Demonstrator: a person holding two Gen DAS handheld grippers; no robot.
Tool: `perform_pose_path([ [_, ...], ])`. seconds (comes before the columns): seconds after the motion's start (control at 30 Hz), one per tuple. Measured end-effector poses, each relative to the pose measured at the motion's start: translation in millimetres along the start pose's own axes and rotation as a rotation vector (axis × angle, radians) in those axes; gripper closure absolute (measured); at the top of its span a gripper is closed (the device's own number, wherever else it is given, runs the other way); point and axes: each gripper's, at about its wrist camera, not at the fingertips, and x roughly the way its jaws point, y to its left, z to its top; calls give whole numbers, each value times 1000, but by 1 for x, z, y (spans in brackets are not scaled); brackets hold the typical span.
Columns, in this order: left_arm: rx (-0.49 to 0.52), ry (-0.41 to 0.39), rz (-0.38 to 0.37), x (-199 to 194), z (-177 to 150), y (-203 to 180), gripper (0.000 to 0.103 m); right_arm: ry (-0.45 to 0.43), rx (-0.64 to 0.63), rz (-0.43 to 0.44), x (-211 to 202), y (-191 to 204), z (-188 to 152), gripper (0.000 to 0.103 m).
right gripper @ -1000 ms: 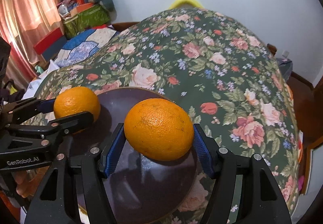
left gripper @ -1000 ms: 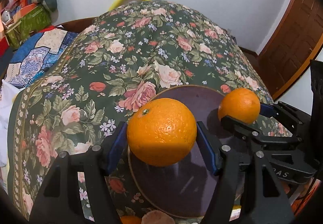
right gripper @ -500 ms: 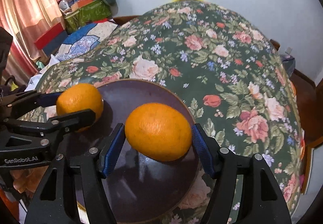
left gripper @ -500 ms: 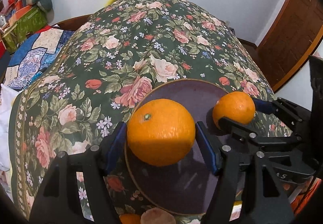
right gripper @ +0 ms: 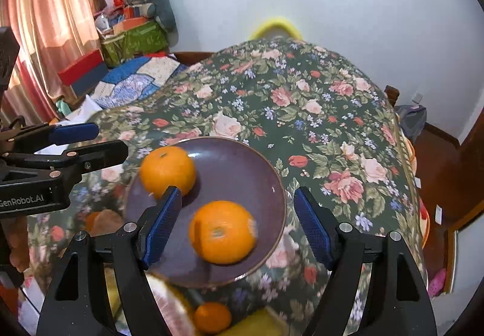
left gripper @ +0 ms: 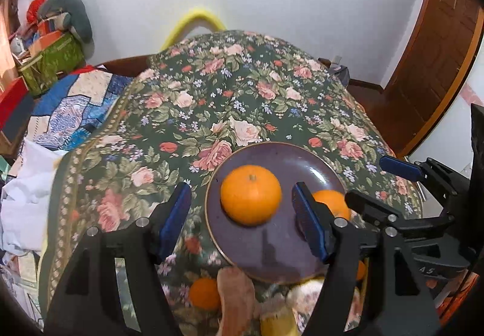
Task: Organize fruits
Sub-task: 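Carry both oranges onto the purple plate and open both tools, then withdraw both tools from the plate toward the yellow cylinders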
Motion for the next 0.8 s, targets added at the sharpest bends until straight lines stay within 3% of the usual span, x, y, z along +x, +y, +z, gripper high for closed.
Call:
perform_pose_path([
  [0.4,-3,-54,-1,-77,-31,-8,34,-71,19,-21,-69,15,-17,29],
  [0.8,-16,-23,-4,-102,-77,-17,34,-42,46,-54,-90,14,-53,28],
])
